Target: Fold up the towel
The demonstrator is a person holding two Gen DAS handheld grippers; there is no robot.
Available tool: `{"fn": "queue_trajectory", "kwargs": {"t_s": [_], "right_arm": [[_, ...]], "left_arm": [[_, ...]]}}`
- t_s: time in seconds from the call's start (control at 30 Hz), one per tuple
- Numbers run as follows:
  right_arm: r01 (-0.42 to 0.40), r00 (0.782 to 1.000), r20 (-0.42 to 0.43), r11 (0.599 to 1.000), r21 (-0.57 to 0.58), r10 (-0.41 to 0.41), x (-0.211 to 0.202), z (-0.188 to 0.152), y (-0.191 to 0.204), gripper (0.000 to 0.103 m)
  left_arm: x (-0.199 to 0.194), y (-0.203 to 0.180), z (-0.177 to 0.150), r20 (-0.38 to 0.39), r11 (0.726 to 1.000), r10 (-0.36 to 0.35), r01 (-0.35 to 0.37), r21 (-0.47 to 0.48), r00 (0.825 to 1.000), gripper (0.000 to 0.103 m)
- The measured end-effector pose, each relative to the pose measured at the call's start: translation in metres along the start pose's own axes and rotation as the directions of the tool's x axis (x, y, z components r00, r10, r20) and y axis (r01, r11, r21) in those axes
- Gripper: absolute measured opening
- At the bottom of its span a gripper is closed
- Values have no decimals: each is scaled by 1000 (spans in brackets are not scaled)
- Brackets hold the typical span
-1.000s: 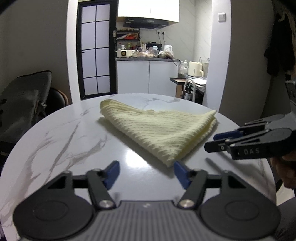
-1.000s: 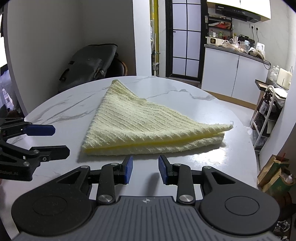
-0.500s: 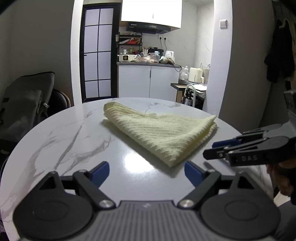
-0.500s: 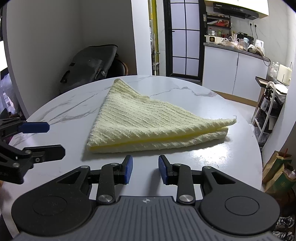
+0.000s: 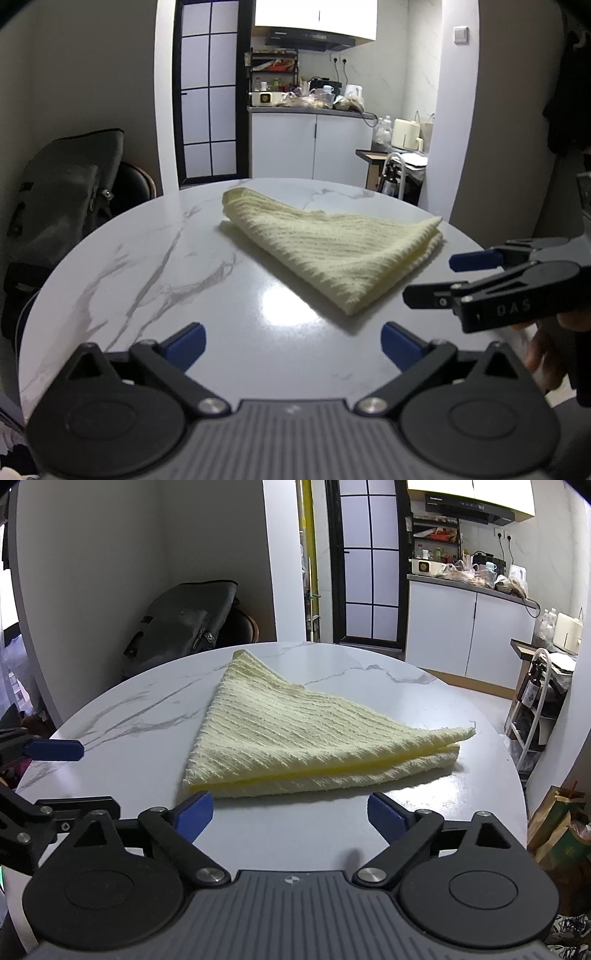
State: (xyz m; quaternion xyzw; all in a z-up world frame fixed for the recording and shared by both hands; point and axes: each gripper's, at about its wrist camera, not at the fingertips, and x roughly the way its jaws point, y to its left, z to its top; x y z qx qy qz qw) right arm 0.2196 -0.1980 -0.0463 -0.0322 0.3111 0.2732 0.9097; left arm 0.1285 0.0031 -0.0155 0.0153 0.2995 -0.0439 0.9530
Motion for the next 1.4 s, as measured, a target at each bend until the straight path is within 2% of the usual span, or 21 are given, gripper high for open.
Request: {"fn": "queue_trajectory", "kwargs": {"t_s": [0.3, 0.43, 0.6, 0.73, 1.1, 1.4], "right_arm": [[20, 1000, -3, 1000, -4, -20, 2, 0, 2, 103], [24, 1000, 1, 1000, 4, -24, 0, -3, 3, 103], [30, 1000, 6, 999, 15, -30, -3, -6, 3, 103], [34, 999, 10, 999, 23, -34, -5, -8, 3, 103], [13, 1000, -1, 998, 56, -13, -4, -6, 4, 103], [10, 1000, 7, 997, 71, -10, -5, -5, 5, 103]], "left_arm": [[-8, 2, 1, 5, 1000, 15, -15, 5, 1000, 103], [-9, 6, 1, -17, 999, 17, -18, -35, 1000, 103], [-11, 5, 1, 1, 999, 42, -42, -25, 999, 103], [-10, 7, 0, -8, 999, 34, -34, -35, 999, 103], [-9, 13, 3, -22, 996, 66, -67, -54, 998, 103], [-12, 12, 4, -7, 997, 52, -53, -55, 999, 103]]}}
